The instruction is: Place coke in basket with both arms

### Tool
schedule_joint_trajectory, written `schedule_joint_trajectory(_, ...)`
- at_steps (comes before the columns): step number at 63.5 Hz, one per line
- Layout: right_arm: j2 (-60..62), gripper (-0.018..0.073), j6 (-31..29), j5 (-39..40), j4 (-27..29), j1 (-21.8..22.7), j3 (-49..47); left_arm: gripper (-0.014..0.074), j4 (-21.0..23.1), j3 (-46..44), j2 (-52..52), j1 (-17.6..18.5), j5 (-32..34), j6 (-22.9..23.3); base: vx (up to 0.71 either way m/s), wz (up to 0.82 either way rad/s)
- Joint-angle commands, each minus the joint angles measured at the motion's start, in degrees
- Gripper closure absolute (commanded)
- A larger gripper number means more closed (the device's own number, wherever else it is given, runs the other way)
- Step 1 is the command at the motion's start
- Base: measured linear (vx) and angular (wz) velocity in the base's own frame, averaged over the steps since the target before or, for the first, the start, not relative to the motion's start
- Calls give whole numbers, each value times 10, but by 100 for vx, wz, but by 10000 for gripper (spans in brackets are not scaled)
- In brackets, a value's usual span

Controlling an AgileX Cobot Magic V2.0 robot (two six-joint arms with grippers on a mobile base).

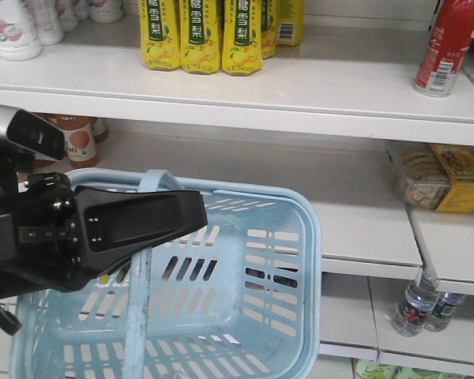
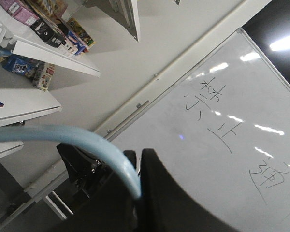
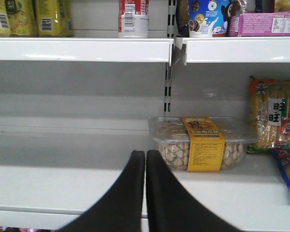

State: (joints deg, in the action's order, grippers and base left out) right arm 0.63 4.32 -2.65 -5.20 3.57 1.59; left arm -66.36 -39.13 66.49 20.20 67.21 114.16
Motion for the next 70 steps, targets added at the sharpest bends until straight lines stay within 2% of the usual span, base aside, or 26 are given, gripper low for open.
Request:
schedule_joint_trajectory(1,7,564,-4,42,-4,3,4,603,48,-14,-13,3,102,-6,8,-15)
schedule_joint_trajectory(70,7,564,-4,42,-4,3,4,603,48,-14,-13,3,101,-6,6,-11)
